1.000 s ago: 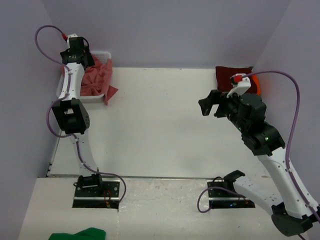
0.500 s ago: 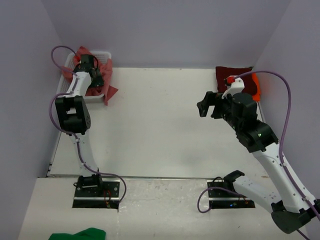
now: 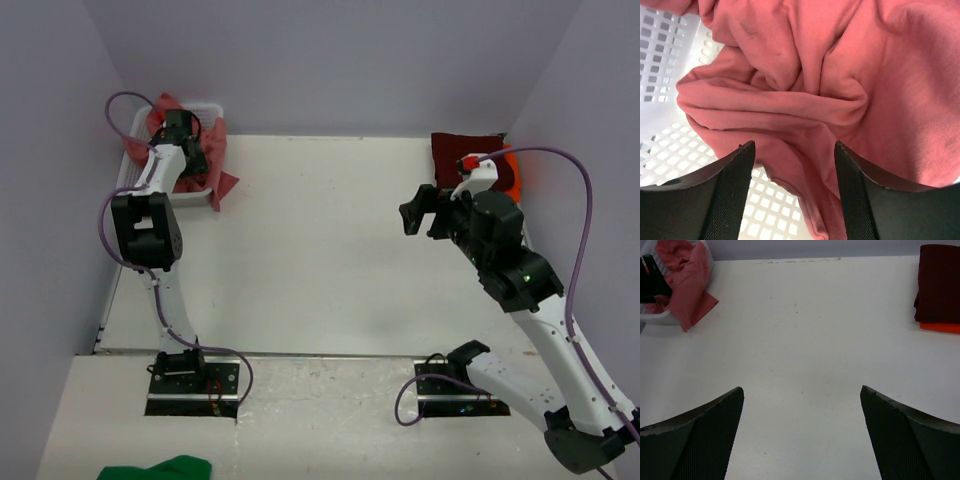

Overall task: Fold and stack the t-shirts
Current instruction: Grab crumpled tshirt from bin with the left arm

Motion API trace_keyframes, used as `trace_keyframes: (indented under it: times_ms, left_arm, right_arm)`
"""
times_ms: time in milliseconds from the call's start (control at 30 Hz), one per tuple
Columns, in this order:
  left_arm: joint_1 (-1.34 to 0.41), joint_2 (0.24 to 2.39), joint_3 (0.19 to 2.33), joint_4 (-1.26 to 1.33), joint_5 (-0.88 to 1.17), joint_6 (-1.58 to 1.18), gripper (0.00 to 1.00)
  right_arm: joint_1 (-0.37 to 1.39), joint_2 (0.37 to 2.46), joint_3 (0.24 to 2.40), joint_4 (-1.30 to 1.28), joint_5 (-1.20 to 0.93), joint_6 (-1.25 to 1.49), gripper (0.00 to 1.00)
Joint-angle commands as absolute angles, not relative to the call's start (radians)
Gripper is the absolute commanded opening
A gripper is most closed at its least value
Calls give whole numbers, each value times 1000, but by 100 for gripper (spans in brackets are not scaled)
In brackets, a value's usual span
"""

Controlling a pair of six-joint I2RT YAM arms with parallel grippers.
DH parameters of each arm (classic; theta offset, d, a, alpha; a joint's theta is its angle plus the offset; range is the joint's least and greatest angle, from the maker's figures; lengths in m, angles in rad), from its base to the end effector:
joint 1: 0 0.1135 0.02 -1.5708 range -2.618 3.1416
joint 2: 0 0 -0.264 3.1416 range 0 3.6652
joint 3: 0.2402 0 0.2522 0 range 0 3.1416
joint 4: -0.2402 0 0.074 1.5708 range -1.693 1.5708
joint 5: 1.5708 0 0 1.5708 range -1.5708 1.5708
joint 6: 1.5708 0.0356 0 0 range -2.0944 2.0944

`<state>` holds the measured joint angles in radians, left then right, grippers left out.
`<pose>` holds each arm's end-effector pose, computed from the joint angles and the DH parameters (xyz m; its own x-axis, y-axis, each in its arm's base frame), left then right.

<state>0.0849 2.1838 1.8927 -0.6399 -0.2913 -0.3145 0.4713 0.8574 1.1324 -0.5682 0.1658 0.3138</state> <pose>0.4857 0.0516 0.2299 -0.6821 -0.3554 -0.6390 -0.4870 0.8727 0.0344 0.1552 0.0725 0.4058 -0.3397 0.1686 -0.9253 -0.2126 0.9446 0.2501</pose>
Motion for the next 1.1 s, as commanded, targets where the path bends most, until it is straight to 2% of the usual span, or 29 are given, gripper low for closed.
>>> trace_keyframes:
  times_ms: [0, 100, 300, 400, 433, 500, 533, 800, 1033, 1067]
  left_arm:
    - [91, 2148, 1907, -657, -285, -345, 66]
    - [91, 2112, 1862, -638, -284, -347, 65]
    - [91, 2106, 1858, -653, -276, -354, 51]
    - [91, 2103, 1861, -653, -268, -362, 32]
    - [91, 2102, 1862, -653, -271, -364, 19]
    - [92, 2106, 1882, -663, -288, -362, 4]
    - [92, 2111, 1891, -667, -296, -362, 0]
    - [101, 2069, 2034, -615, -275, -295, 0]
    - [101, 1792, 1870, -197, -180, -171, 0]
    - [101, 1763, 1824, -149, -111, -160, 0]
  right_arm:
    - [477, 862, 1132, -549, 187, 304, 99]
    - [477, 871, 1141, -555, 183, 305, 99]
    - [477, 865, 1129, -551, 189, 304, 99]
    - [477, 864, 1123, -546, 193, 301, 99]
    - [479, 865, 1121, -545, 192, 301, 99]
    - [479, 874, 1117, -545, 192, 301, 99]
    - [479, 877, 1115, -545, 187, 301, 99]
    - [479, 926, 1103, -535, 153, 313, 99]
    - [480, 959, 1101, -523, 144, 316, 99]
    - [480, 962, 1101, -525, 144, 319, 99]
